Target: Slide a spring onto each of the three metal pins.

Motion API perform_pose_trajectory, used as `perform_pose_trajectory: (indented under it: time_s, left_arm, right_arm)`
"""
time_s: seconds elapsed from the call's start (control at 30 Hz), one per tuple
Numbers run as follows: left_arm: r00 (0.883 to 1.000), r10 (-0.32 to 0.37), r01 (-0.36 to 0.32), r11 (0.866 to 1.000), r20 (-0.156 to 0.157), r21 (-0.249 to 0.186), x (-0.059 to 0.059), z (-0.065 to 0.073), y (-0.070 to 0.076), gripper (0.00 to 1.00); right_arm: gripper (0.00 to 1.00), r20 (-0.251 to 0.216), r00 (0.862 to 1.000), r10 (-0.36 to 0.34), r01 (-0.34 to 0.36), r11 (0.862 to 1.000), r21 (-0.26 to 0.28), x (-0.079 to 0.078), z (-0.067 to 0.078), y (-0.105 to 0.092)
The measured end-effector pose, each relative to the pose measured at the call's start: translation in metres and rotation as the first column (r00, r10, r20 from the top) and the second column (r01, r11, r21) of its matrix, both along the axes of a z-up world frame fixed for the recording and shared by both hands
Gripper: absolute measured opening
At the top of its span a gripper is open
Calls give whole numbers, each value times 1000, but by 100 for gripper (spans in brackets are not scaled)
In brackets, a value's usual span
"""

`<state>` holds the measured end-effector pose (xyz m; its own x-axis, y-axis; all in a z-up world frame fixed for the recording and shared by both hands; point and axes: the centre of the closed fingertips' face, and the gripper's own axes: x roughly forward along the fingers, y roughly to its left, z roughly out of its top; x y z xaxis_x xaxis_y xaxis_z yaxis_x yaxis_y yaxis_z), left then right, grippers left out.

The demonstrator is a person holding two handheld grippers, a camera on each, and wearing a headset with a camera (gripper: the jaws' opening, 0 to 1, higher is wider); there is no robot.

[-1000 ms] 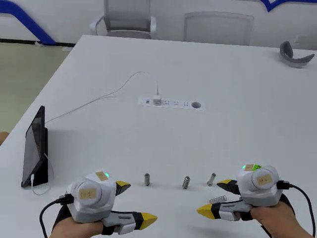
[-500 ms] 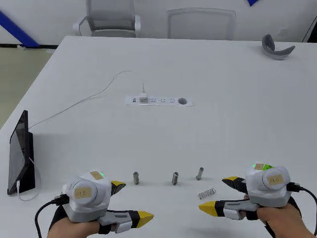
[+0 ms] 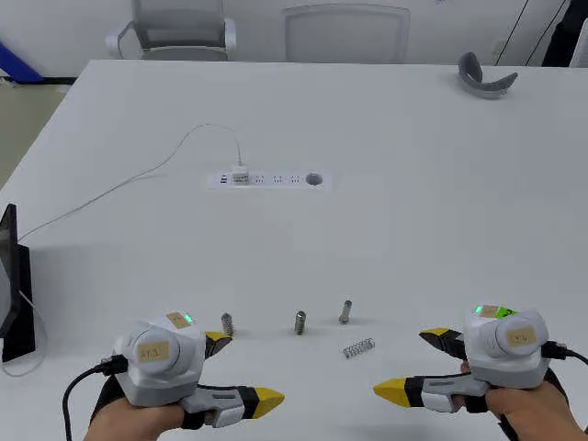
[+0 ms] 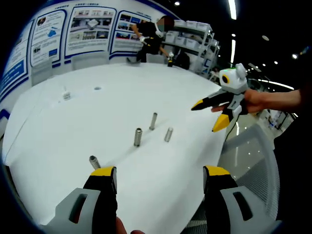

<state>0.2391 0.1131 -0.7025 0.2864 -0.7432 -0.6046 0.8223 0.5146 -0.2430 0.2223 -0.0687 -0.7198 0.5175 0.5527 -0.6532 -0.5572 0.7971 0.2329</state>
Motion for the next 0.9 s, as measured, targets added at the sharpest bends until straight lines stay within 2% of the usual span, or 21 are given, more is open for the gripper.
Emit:
perform_pose_trajectory:
  time_s: [0.2, 0.53, 0.6, 0.67, 0.77, 0.9]
  left_arm:
    - [999, -47, 47, 999, -2, 6, -1, -4, -21, 74]
    - [990, -141, 141, 990, -11, 15, -8, -11, -61, 74]
    - [988, -150, 150, 989, -22, 8, -9, -13, -67, 74]
    - [987, -160, 160, 987, -18, 9, -7, -15, -75, 73]
    - [983, -182, 183, 983, -20, 22, -6, -20, -86, 73]
    - [980, -192, 194, 980, -43, 47, -3, -31, -95, 71]
  right_arm:
    - [82, -13, 1000, 16, -17, 1000, -18, -8, 1, -6]
    - [83, -15, 1000, 21, -21, 1000, -1, -18, 2, -9]
    - [83, -16, 1000, 21, -21, 1000, 1, -19, 3, -9]
    - [84, -18, 1000, 19, -19, 1000, 4, -21, 3, -10]
    - [84, -23, 1000, 10, -10, 1000, 15, -24, 3, -11]
    - [84, -34, 999, 14, -13, 1000, 15, -29, 0, -11]
